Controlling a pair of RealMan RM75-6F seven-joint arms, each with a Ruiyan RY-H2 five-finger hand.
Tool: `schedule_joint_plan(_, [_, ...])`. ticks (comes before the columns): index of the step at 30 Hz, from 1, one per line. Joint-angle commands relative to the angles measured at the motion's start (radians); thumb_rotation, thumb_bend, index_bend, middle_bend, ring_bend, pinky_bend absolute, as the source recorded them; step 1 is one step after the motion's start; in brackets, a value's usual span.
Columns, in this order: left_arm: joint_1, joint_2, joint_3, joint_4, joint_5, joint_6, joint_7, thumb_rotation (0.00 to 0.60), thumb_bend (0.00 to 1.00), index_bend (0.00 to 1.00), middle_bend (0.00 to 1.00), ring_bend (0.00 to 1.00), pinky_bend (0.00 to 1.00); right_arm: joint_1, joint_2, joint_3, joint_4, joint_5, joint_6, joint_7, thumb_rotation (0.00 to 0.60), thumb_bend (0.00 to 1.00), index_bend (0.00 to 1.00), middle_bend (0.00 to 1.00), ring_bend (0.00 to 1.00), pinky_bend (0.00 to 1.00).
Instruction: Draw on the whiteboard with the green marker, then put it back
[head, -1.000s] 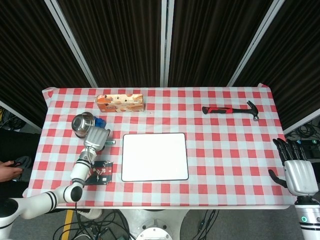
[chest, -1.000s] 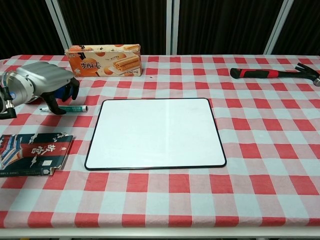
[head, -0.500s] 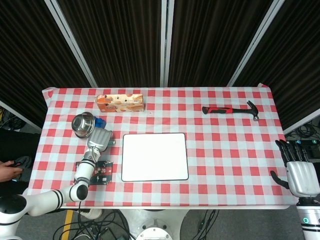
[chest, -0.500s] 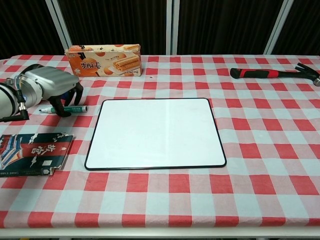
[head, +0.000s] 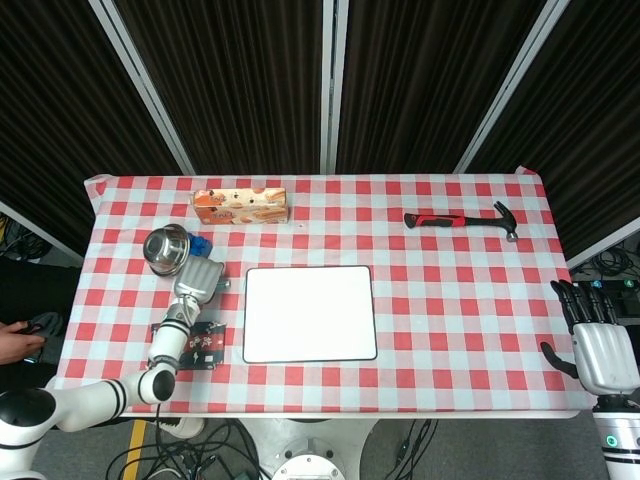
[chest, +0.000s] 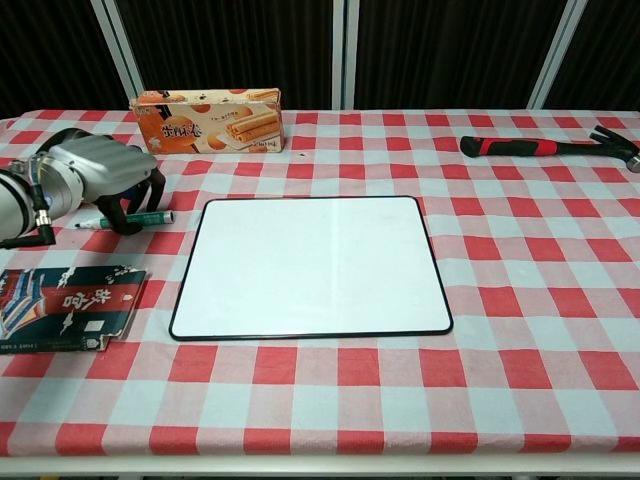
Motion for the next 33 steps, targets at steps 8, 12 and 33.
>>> schedule_joint_plan(8, [0.02,0.026,0.005,-0.028,0.105,0.032,-0.116,0.6,0.37,0.54,0.62,0.8,1.0,0.002,0.002,0.001,-0.006,0.0,-0.003,-0.006,0.6,0.15,0.0,0.07,0.0,0.0])
schedule_joint_plan(12, [0.043,0.068,0.0,-0.071,0.225,0.071,-0.253,0.6,0.39,0.56,0.64,0.8,1.0,0.002,0.004,0.003,-0.011,-0.003,0.001,-0.009,0.6,0.15,0.0,0.07,0.0,0.0])
schedule_joint_plan(33, [-0.044,-0.069,0.037,0.176,0.822,0.16,-1.3,0.6,0.41,0.52,0.58,0.72,0.95,-0.001,0.015,-0.004,-0.005,-0.009,-0.002,0.018,0.6,0.15,0.0,0.07,0.0,0.0])
